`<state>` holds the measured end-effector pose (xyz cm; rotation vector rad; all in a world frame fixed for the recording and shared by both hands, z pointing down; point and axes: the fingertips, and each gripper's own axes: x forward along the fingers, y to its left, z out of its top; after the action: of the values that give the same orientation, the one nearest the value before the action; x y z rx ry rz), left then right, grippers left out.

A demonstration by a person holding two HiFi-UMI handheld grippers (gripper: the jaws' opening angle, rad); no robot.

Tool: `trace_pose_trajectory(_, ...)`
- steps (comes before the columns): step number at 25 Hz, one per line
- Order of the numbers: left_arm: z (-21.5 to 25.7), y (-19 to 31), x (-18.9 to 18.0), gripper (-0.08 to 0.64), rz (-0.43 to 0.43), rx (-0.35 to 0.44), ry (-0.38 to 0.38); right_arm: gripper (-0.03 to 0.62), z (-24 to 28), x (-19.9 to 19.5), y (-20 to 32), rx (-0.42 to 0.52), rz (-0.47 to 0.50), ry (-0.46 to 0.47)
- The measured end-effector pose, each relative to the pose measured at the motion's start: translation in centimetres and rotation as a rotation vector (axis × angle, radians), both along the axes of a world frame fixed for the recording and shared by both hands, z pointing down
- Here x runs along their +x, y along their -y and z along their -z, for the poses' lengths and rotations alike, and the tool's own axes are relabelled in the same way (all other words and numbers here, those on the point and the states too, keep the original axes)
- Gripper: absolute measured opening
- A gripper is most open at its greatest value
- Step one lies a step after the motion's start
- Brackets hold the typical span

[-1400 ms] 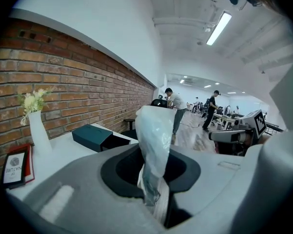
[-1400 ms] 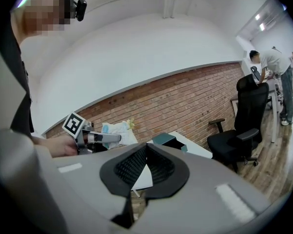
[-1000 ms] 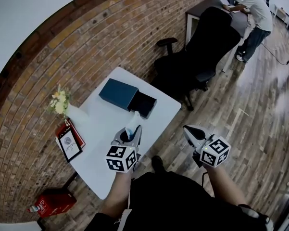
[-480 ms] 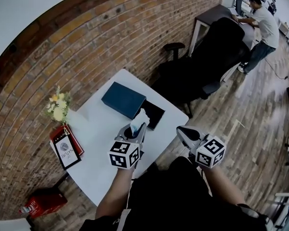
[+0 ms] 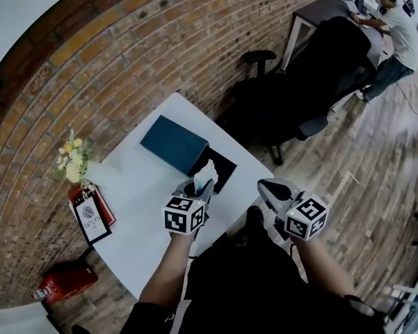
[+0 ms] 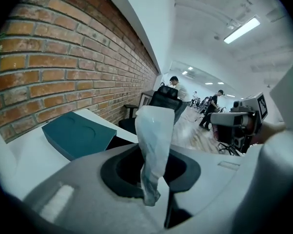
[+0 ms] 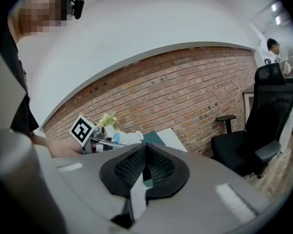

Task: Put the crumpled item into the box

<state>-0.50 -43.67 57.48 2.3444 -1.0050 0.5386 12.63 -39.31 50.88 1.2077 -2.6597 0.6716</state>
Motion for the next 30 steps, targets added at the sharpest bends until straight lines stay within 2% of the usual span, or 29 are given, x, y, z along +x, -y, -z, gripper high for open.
trace_pose_trajectory(11, -7.2, 2.3, 1.7, 0.078, -0.043, -0.123, 0.154, 0.0, -3.6, 2.4, 3.1, -0.085, 0.024, 0.025)
trace_pose_trajectory(15, -8.8, 2.6, 3.1, 0.078, -0.126, -0.136, 0.161, 0.0, -3.9, 2.5, 3.2, -0.101, 0.029, 0.018)
trace_pose_trajectory(21, -11.1, 2.6, 3.9, 0.08, -0.234, -0.171, 0.212, 0.0, -3.8, 2.8, 3.0, -0.114, 0.013, 0.005)
trace_pose_trajectory(27, -11.8, 2.6, 3.9, 0.086, -0.308, -0.165, 0.277, 0.0, -4.1, 2.9, 2.2, -0.136, -0.006, -0.003)
trace_pose_trajectory(30, -11.6, 3.1, 3.7, 0.134, -0.324, -0.128, 0.327, 0.0, -4.0, 2.9, 1.8, -0.137, -0.012, -0.007)
